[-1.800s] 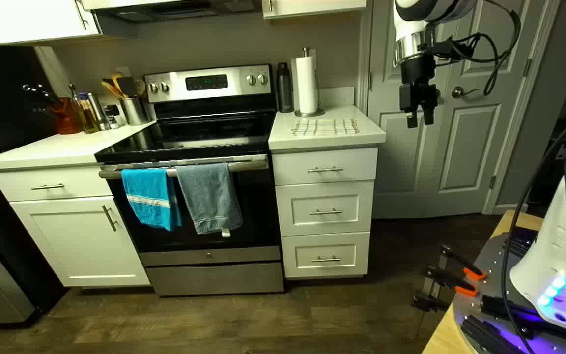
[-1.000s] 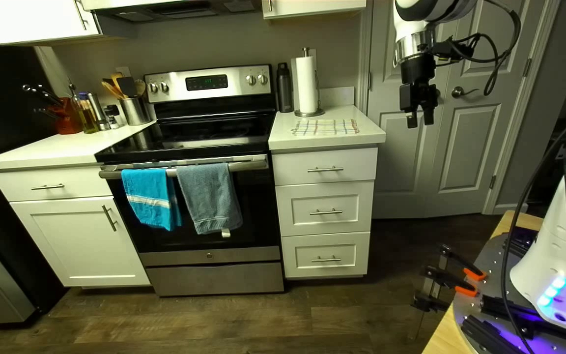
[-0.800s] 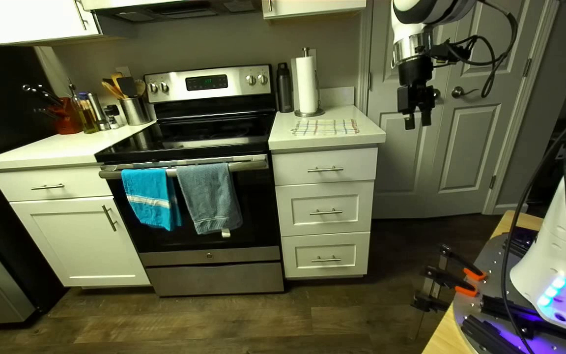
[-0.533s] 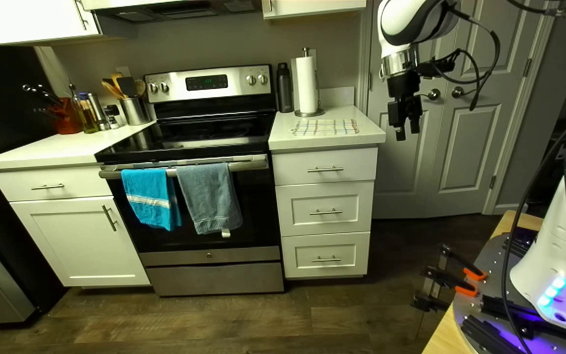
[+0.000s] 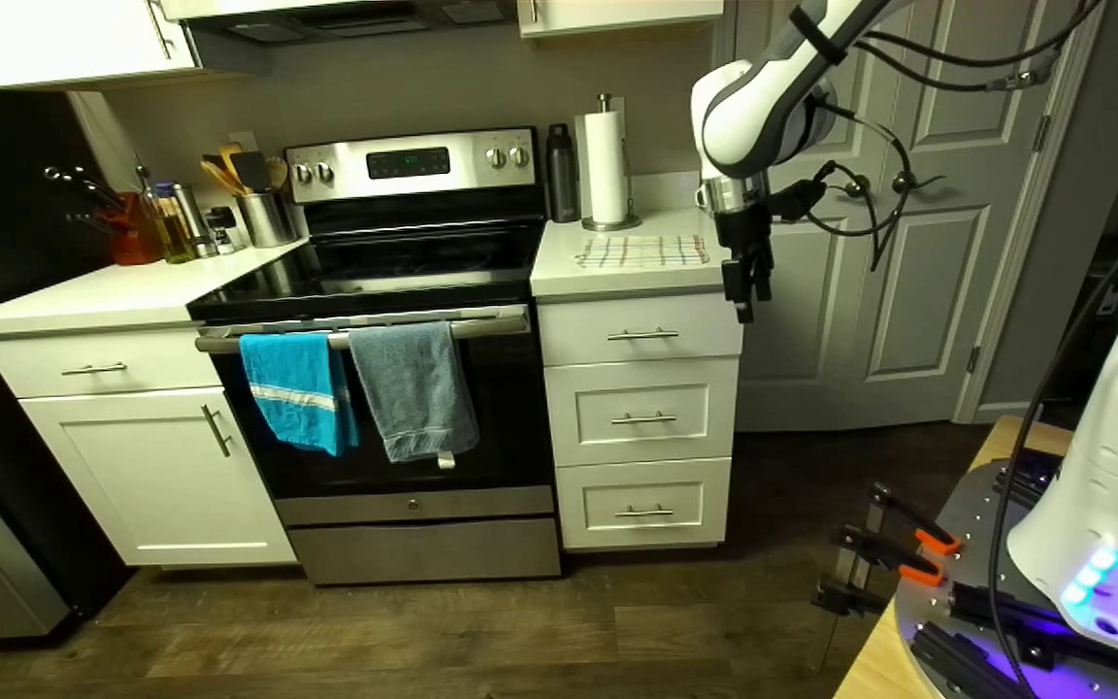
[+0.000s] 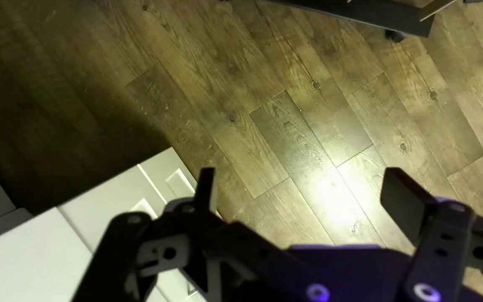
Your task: Open the drawer
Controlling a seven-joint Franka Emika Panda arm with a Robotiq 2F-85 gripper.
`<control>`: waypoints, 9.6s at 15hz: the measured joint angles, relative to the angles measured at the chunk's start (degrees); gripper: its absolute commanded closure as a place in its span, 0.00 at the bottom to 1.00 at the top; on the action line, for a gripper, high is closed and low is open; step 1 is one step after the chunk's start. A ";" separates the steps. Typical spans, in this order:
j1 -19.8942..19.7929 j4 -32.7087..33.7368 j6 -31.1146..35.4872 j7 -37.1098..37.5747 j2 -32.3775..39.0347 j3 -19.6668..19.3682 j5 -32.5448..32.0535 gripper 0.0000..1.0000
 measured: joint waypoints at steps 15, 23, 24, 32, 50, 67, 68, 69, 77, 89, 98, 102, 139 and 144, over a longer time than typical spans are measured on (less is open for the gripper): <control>1.16 11.03 26.75 -8.82 21.97 2.93 -18.19 0.00; 4.13 13.62 34.71 -6.41 25.48 -0.58 -28.79 0.00; 4.12 13.62 34.71 -6.41 25.48 -0.57 -28.79 0.00; 4.09 13.62 34.71 -6.41 25.48 -0.56 -28.79 0.00; 19.46 32.42 40.56 16.51 46.49 -20.70 -46.78 0.00; 16.72 34.73 45.97 24.38 50.72 -21.33 -43.89 0.00; 16.31 35.02 46.71 24.38 51.15 -20.92 -43.49 0.00; 16.00 35.32 47.31 24.38 51.54 -20.57 -43.18 0.00; 8.25 37.66 46.82 22.35 51.75 -12.06 -34.15 0.00; 3.44 38.93 42.90 9.99 51.37 -5.59 -21.10 0.00; 5.06 41.90 33.48 2.88 51.79 -5.59 -21.37 0.00; 5.12 43.17 32.87 -1.07 52.46 -4.83 -21.66 0.00; 7.61 41.84 35.08 -1.58 52.81 -7.88 -25.03 0.00; 7.08 40.05 36.87 -1.58 51.91 -7.49 -27.51 0.00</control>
